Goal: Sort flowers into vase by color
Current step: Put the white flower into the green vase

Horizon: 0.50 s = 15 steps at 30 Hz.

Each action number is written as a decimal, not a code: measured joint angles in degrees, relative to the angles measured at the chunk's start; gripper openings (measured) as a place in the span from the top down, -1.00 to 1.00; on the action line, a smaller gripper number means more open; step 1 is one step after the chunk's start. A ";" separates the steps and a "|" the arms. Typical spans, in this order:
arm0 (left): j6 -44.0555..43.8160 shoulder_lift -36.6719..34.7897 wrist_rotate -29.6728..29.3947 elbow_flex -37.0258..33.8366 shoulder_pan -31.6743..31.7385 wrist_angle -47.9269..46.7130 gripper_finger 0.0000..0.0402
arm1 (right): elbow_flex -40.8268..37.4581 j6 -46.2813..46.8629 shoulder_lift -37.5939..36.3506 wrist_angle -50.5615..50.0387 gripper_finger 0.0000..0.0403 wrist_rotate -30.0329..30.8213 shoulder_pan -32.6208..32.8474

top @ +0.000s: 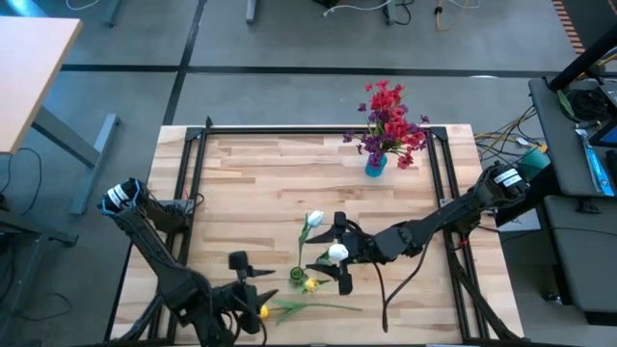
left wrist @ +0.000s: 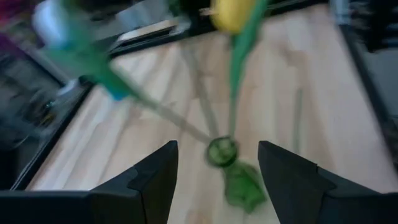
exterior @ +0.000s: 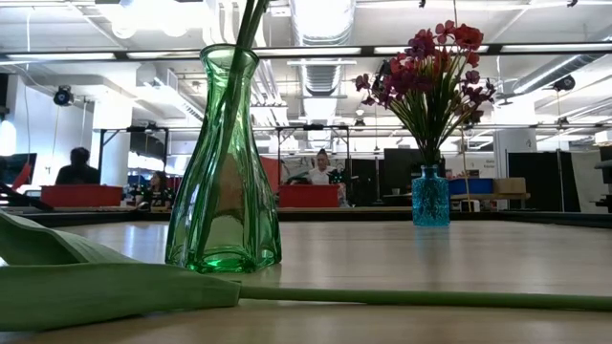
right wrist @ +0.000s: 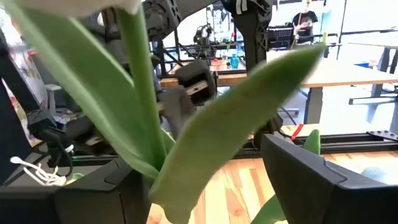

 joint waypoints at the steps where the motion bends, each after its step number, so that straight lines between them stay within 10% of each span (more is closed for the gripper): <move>1: 4.25 -0.19 1.76 0.00 0.72 2.67 -0.02 | 0.00 -0.13 -0.02 0.00 -0.30 -0.02 0.00; 15: 26.66 -0.77 10.28 -0.73 13.01 16.37 0.22 | 0.00 -0.89 0.00 -1.24 -0.18 -0.04 0.27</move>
